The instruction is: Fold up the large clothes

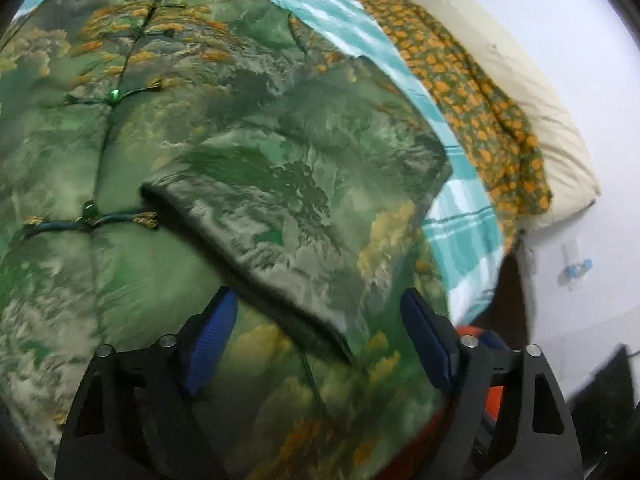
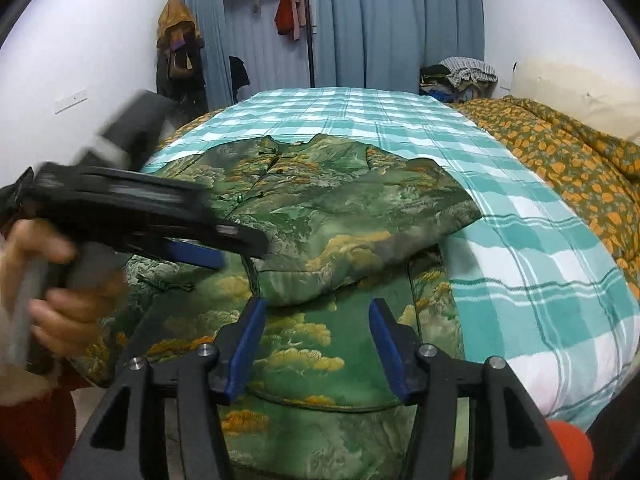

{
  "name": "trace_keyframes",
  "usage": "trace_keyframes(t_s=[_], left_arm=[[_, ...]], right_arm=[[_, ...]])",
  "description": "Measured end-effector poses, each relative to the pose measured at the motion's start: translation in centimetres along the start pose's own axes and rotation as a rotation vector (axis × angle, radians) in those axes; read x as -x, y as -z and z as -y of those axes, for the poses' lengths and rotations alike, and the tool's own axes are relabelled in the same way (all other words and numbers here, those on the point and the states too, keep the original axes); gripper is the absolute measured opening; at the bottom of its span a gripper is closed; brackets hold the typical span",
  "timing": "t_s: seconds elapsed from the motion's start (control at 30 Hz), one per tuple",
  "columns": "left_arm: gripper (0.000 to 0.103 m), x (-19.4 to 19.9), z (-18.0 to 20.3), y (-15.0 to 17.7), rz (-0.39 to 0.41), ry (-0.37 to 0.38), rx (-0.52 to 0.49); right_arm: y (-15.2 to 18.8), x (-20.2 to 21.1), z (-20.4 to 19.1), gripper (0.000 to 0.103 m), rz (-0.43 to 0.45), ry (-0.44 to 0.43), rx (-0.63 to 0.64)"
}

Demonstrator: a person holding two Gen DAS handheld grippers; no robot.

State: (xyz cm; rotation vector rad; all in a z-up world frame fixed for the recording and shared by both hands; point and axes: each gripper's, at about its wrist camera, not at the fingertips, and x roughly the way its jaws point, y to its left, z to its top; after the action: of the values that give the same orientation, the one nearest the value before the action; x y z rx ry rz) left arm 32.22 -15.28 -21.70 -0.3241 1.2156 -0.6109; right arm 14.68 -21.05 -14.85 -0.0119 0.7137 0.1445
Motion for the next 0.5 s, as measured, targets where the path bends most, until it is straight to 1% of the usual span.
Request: trace_keyframes(t_s=[0.03, 0.07, 0.1, 0.13, 0.17, 0.2, 0.23, 0.27, 0.37, 0.43, 0.5], left_arm=[[0.058, -0.4, 0.4, 0.1, 0.006, -0.027, -0.019], [0.048, -0.8, 0.8, 0.0, 0.008, -0.067, -0.043], [0.033, -1.0, 1.0, 0.0, 0.004, -0.08, -0.054], [0.03, -0.9, 1.1, -0.1, 0.008, -0.097, -0.051], [0.019, -0.7, 1.0, -0.2, 0.012, -0.097, -0.05], [0.014, -0.1, 1.1, -0.4, 0.018, -0.087, -0.059], [0.011, 0.4, 1.0, -0.7, 0.027, -0.078, -0.072], [0.011, 1.4, 1.2, -1.2, 0.047, -0.082, -0.094], [0.01, 4.8, 1.0, -3.4, 0.131, -0.144, -0.161], [0.01, 6.8, -0.4, -5.6, 0.173, -0.192, -0.167], [0.01, 8.2, -2.8, -7.8, 0.208, -0.247, -0.142]], right_arm=[[0.0, 0.1, 0.1, 0.055, 0.008, -0.001, -0.002], [0.0, 0.5, 0.3, 0.055, 0.015, -0.001, -0.004], [-0.1, 0.6, 0.5, 0.055, 0.024, -0.001, -0.011], [-0.1, 0.8, 0.8, 0.055, 0.03, 0.002, -0.021], [0.0, 0.8, 1.0, 0.055, 0.032, 0.005, -0.031], [0.1, 0.7, 1.2, 0.055, 0.03, 0.008, -0.042], [0.1, 0.7, 1.6, 0.055, 0.027, 0.01, -0.057], [0.1, 0.5, 2.1, 0.055, 0.025, 0.007, -0.081], [0.2, 0.3, 3.2, 0.055, 0.021, 0.012, -0.125], [0.0, -0.2, 3.8, 0.055, 0.01, 0.022, -0.149], [-0.2, -0.7, 4.2, 0.055, -0.004, 0.034, -0.157]])
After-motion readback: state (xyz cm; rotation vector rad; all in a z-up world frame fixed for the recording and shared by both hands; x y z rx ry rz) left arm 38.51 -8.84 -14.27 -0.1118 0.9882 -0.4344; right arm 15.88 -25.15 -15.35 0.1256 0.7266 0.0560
